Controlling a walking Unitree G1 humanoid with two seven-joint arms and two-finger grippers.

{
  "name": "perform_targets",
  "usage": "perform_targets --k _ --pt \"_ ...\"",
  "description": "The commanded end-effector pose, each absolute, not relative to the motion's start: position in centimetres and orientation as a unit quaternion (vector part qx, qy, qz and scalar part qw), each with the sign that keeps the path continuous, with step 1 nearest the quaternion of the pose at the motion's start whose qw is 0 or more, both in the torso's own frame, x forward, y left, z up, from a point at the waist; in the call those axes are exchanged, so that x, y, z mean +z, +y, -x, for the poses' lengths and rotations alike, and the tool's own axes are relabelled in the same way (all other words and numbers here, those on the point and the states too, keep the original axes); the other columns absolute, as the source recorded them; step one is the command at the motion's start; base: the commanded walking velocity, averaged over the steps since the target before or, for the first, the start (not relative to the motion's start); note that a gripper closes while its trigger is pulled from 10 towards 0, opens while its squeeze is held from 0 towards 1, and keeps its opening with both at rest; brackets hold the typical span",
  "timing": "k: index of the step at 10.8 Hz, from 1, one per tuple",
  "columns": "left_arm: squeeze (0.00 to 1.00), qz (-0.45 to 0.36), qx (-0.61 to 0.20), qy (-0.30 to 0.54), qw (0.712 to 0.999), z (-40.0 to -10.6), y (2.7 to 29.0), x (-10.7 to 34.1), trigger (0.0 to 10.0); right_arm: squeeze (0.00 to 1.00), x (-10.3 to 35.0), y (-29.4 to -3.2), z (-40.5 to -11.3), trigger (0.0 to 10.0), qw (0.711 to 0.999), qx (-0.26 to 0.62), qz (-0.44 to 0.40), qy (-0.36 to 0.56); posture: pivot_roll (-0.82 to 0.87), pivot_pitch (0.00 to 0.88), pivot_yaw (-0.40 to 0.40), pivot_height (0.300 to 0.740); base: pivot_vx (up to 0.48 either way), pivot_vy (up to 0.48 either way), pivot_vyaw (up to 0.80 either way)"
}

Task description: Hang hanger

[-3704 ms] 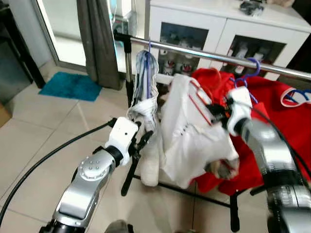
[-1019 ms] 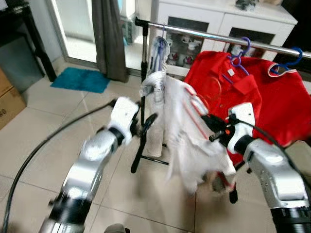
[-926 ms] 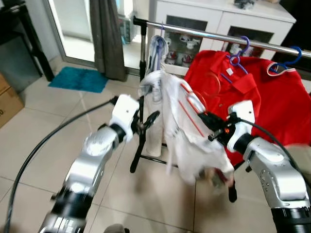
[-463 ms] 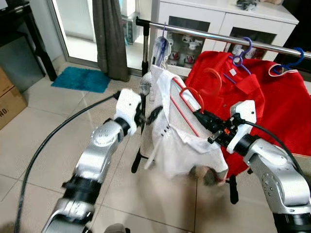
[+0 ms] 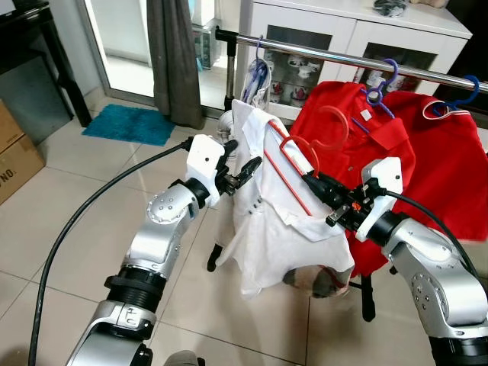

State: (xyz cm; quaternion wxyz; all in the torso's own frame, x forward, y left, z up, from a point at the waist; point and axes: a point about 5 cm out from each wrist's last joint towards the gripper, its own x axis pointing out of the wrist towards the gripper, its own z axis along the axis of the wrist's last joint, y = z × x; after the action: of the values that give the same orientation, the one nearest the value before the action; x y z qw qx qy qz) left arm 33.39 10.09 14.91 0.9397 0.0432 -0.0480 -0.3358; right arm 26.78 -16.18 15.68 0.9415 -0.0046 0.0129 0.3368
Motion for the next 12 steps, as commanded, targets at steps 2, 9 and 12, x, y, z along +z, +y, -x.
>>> perform_targets --k 2,9,12 --pt "0.0 -0.051 -0.346 -0.068 0.934 -33.7 9.8 15.9 0.0 0.0 16.3 -16.2 -26.6 0.0 0.939 0.342 0.01 0.001 0.05 0.0 -0.045 0.74 0.0 0.0 0.0" --pt "0.0 -0.045 -0.325 -0.074 0.942 -34.2 11.0 15.9 0.0 0.0 15.9 -16.5 -26.7 0.0 0.94 0.34 0.015 0.012 0.05 0.0 -0.053 0.74 0.0 0.0 0.0" --pt "0.0 -0.025 -0.328 -0.074 0.941 -34.3 11.2 15.9 0.0 0.0 16.0 -16.6 -26.8 0.0 0.938 0.345 0.019 0.01 0.05 0.0 -0.055 0.74 0.0 0.0 0.0"
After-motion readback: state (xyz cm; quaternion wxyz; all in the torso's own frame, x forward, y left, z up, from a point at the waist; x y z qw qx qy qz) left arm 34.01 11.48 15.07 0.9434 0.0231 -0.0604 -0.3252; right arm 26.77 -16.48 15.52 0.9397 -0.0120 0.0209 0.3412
